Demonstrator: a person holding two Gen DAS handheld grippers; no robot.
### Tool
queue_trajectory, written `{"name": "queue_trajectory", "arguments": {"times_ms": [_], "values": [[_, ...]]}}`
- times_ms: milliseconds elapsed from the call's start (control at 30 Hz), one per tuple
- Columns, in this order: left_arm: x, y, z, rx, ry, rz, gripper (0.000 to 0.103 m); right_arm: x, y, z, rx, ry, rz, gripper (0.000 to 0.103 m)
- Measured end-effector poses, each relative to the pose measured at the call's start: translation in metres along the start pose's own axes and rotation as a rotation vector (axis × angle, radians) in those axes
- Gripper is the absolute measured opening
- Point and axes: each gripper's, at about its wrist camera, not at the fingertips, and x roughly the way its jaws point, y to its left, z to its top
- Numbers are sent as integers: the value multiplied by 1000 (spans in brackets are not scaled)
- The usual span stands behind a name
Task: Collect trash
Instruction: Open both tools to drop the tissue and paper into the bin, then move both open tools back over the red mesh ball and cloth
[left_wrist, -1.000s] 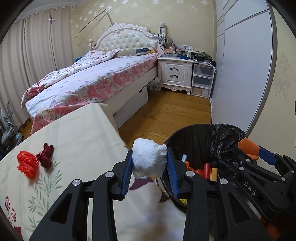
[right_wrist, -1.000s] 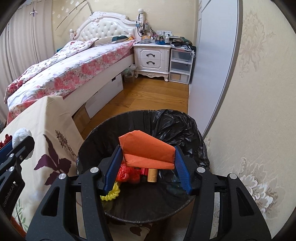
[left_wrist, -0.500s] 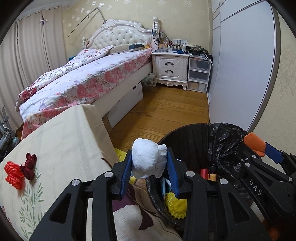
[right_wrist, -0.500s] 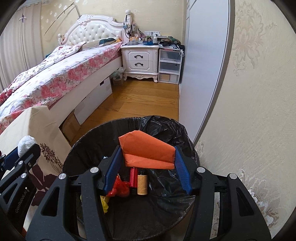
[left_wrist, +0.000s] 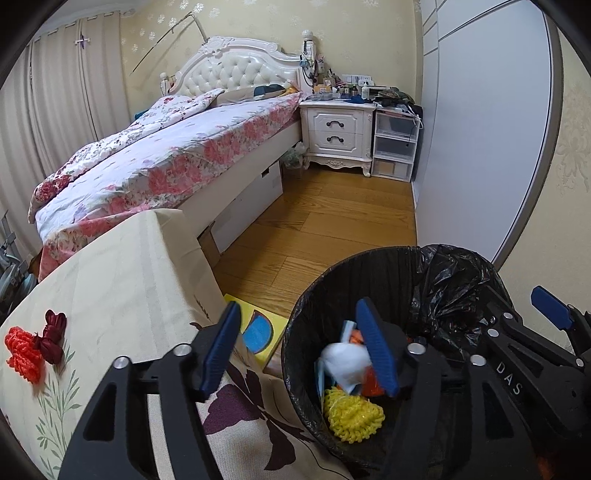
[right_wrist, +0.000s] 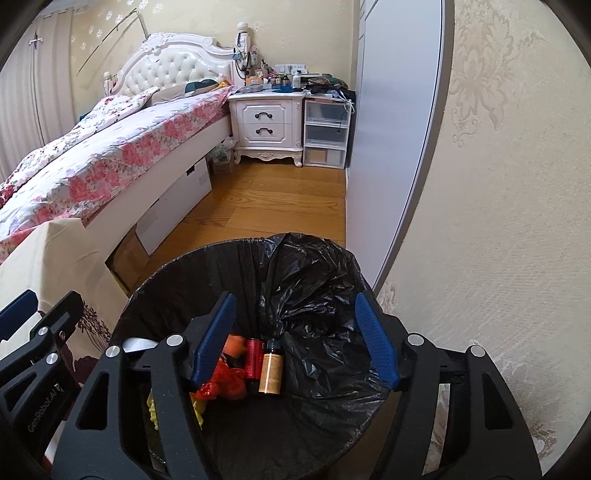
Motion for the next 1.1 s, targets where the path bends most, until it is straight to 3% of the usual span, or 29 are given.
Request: {"name": "queue_trajectory", "arguments": {"times_ms": [267,700,1100], "values": [[-5,6,0,-12,-18,34,74,-3,-2,-1,3,-10,-13,73],[-20,25,-5,-51,-29,51,74,-15,6,-4,-10,-14,0,78],[-48,73,-25,-119,-31,126,74,-37,48,-13,-73,-9,108,78]]}}
